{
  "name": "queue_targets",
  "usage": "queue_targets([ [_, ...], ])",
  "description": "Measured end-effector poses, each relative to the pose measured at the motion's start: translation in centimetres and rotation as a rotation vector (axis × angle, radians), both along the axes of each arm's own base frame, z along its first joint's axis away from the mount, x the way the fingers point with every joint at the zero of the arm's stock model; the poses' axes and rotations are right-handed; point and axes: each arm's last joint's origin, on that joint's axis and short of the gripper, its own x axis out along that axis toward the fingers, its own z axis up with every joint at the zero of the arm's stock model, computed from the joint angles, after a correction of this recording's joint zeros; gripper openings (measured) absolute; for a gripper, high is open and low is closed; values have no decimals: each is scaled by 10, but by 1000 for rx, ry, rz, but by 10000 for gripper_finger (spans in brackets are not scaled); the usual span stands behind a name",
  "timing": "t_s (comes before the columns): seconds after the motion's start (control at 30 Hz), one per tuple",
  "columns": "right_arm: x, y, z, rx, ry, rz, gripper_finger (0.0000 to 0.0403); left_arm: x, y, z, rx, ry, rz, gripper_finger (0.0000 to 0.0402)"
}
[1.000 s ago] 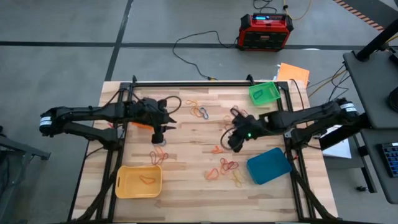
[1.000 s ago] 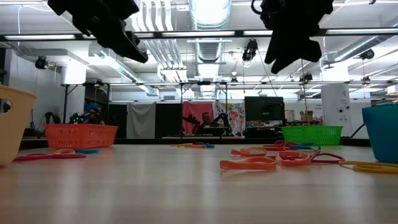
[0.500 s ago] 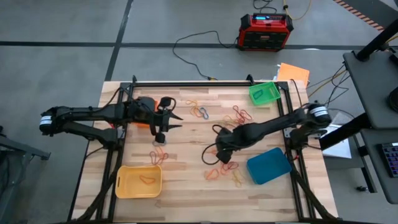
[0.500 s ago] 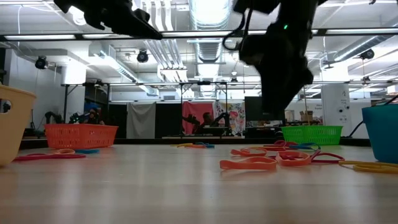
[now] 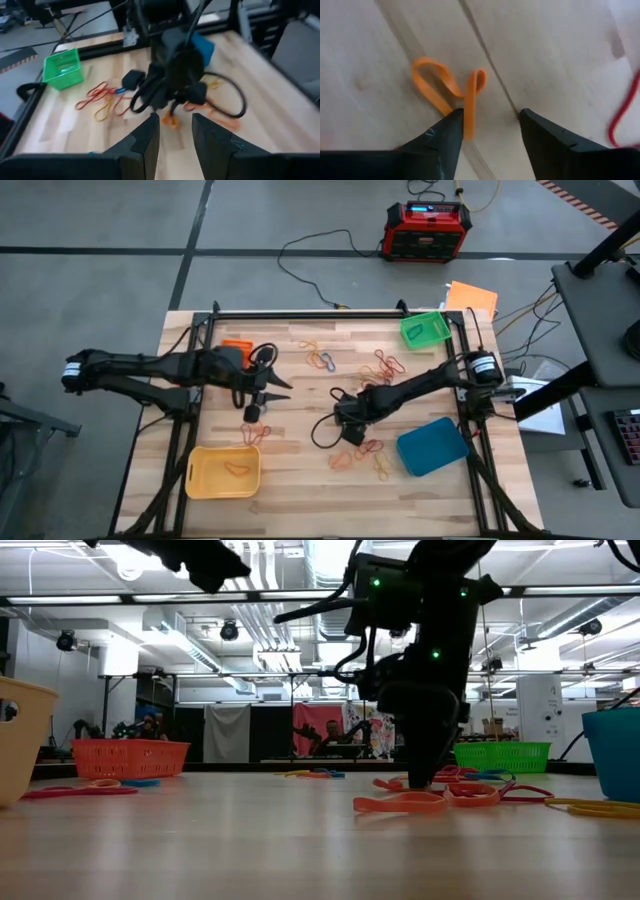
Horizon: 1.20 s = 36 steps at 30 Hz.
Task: Sort rubber bands into baskets
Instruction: Put the orange rubber band into the yellow bin
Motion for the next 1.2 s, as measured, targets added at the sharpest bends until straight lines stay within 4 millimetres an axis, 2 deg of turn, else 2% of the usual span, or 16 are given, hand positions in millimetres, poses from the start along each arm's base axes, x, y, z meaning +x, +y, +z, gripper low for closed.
queue_targets([
  [0.1, -1, 1, -5, -7, -18, 56, 144, -4, -10, 4, -63, -20, -13, 100],
  [0.3, -3, 6, -5, -71, -46, 156, 27, -4, -37, 6, -163, -27, -52, 100],
  [0.33, -4, 8, -3, -97, -53, 179, 20, -4, -41, 5, -161, -26, -38, 100],
  [0.43, -4, 13, 8, -176, -98, 225, 11, -2, -53, 2, -151, -26, 24, 100],
  [0.6, -8, 32, 36, -308, -225, 318, 9, 2, -75, -4, -183, -33, 82, 100],
  [0.83, -8, 55, 67, -389, -537, 525, 9, 19, -104, -24, -164, -57, 167, 100],
  [1.0, -4, 66, 78, -484, -653, 663, 9, 33, -111, -41, -202, -37, 226, 111],
  [1.2, 2, 68, 86, -589, -704, 758, 9, 40, -112, -52, -197, -30, 312, 159],
])
